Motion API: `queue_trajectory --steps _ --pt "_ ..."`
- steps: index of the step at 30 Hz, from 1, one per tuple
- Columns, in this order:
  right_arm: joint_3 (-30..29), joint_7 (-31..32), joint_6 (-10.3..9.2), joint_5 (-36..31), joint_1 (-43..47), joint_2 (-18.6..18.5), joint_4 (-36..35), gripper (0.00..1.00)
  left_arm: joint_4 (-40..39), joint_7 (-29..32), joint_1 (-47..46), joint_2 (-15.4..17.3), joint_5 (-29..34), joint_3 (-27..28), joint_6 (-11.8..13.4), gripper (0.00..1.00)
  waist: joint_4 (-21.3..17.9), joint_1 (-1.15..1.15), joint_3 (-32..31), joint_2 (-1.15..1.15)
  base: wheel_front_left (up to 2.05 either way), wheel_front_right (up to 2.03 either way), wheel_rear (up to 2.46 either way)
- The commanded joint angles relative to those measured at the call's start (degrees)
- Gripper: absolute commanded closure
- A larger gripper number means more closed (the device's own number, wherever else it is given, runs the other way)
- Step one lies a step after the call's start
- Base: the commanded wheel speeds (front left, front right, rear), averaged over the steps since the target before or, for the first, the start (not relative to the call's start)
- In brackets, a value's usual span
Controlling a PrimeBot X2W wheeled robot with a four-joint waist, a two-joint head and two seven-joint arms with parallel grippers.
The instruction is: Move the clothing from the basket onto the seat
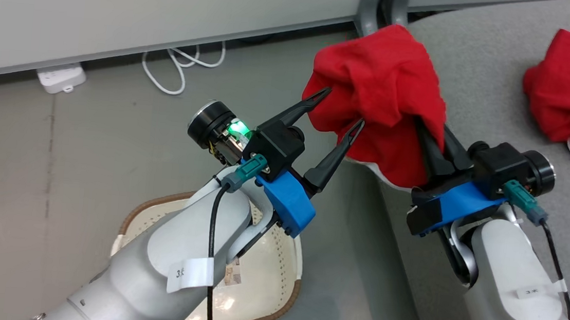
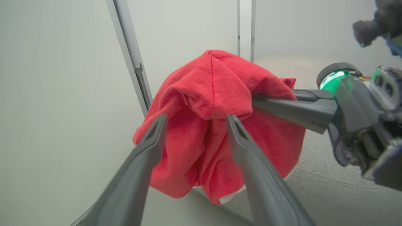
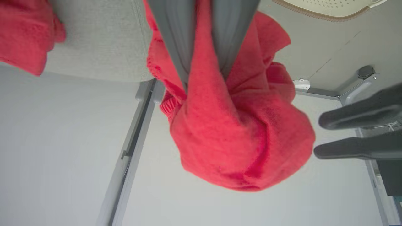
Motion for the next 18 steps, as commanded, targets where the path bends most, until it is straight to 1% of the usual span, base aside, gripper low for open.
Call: queue_trajectory --steps 1,13,18 --pt "-1.11 -0.21 0.01 -0.48 1.1 0.23 -0.78 1.0 -0.27 0.09 -0.61 0.55 0.32 -0.05 0.09 0.0 -1.97 0.0 1.36 0.0 0.0 0.0 0.0" --pt "-8.99 -0.21 0.01 -0.75 4.54 1.03 -5.17 1.0 -2.22 1.1 -0.44 1.99 1.21 -2.12 0.01 0.0 -8.94 0.0 4.37 0.0 0.0 0.0 0.0" --pt "-11.72 -0.21 0.01 -0.89 6.34 1.41 -6.91 1.0 -3.01 1.54 -0.34 2.2 1.52 -3.22 -0.15 0.0 -11.21 0.0 5.29 0.0 0.0 0.0 0.0"
